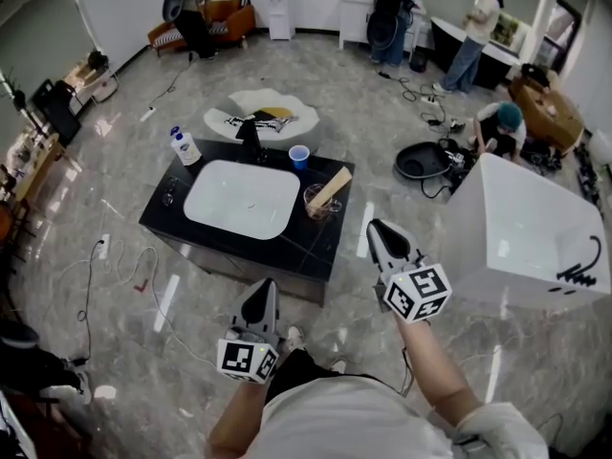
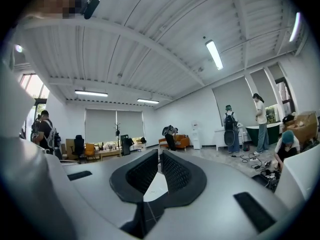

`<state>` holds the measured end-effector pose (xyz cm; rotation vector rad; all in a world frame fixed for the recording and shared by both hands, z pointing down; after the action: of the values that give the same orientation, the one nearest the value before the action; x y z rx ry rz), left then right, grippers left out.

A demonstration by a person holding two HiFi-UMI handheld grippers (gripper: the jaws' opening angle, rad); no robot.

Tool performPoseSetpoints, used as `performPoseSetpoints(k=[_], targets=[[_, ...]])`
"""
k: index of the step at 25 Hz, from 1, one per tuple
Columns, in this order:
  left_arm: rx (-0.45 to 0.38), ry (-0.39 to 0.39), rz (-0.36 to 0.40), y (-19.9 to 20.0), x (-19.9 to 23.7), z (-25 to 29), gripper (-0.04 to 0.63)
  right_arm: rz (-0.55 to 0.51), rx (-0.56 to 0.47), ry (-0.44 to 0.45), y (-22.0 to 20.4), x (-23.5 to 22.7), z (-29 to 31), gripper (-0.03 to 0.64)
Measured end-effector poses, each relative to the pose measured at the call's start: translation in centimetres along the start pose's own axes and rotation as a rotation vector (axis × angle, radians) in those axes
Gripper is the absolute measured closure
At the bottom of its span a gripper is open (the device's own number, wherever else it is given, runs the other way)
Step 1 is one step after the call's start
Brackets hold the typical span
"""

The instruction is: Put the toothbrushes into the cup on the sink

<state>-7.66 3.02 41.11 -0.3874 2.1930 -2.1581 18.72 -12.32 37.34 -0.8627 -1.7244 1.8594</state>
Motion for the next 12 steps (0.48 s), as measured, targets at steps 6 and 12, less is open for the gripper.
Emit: performPoseSetpoints(k=[6, 12], targets=[[-0.002, 0.025, 0.008, -0.1, 0.4, -1.7, 0.594, -0.04, -0.011, -0.01, -0.4, 1.5, -2.2, 0.565], [-0.013, 0.034, 0.008, -0.1, -0.1, -3.2, 0.594, -0.062, 0.002, -0.021, -1.1, 2.7, -4.9, 0.565]])
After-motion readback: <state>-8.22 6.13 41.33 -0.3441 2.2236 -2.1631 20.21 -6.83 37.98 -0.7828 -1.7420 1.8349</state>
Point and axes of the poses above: the fingertips, and each gripper's own axes: z forward along the fingers, x to its left, y out of its top, the point moved 9 cm from there along -z, backward along the fingers, and after that the axes turned 3 degrees about y, right-handed, at the moved point
